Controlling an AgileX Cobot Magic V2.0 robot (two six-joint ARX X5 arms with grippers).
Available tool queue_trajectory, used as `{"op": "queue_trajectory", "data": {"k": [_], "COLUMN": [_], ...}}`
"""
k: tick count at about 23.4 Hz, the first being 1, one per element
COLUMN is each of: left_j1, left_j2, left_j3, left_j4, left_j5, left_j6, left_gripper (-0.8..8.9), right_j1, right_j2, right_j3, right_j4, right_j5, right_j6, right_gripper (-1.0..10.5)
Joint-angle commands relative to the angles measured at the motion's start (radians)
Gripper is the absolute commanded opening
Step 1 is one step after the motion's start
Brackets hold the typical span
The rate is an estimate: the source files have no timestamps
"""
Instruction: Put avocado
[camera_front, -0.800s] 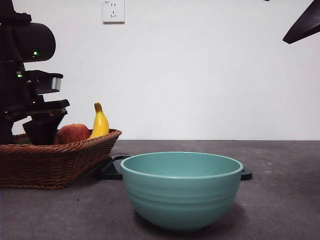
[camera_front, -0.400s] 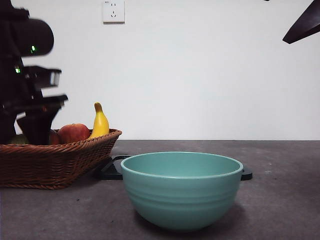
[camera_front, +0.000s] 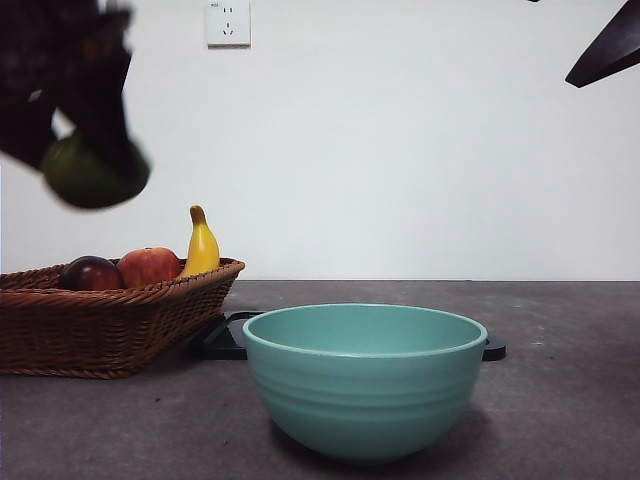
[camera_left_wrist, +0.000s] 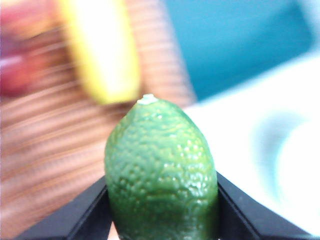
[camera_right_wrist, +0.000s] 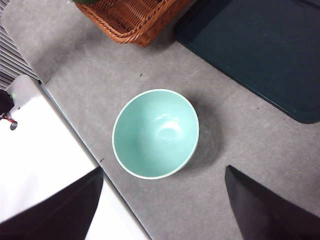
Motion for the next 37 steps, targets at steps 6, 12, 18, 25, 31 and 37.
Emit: {"op": "queue_trajectory", "data": {"k": [6,12,18,25,31,37], "left_j1": [-0.225,-0.398,-0.499,-0.539,-0.557,-0.562], "left_j2": [-0.009,0.118,0.32,0.447,0.464,0.463], "left_j3": [0.02,0.02,0.02,0.02,0.021,0.021], "left_j4": [0.066,0.179,0.285,0.306,0.311,0.306], "left_j5": [0.03,0.025,0.01,-0.066,-0.066,-0.066], "left_j6": [-0.074,-0.105,-0.118,-0.103,-0.094,-0.096], "left_gripper": [2.12,2.12,2.12,2.13,2.79,3.15], "right_j1": [0.006,0.006,0.006,0.006,0.006,0.006], "right_j2": [0.008,0.008,0.008,0.008,0.008,0.008], "right_j3": [0.018,0.018,0.018,0.018,0.018,0.018], "right_j4": [0.003,0.003,0.003,0.004,0.006,0.006], "right_j5": [0.016,0.016,0.016,0.016,0.016,0.016], "right_j6": [0.008,0.01,0.01,0.01,0.01,0.01], "right_gripper": [3.9,3.9,3.9,3.9,3.9,3.9]}}
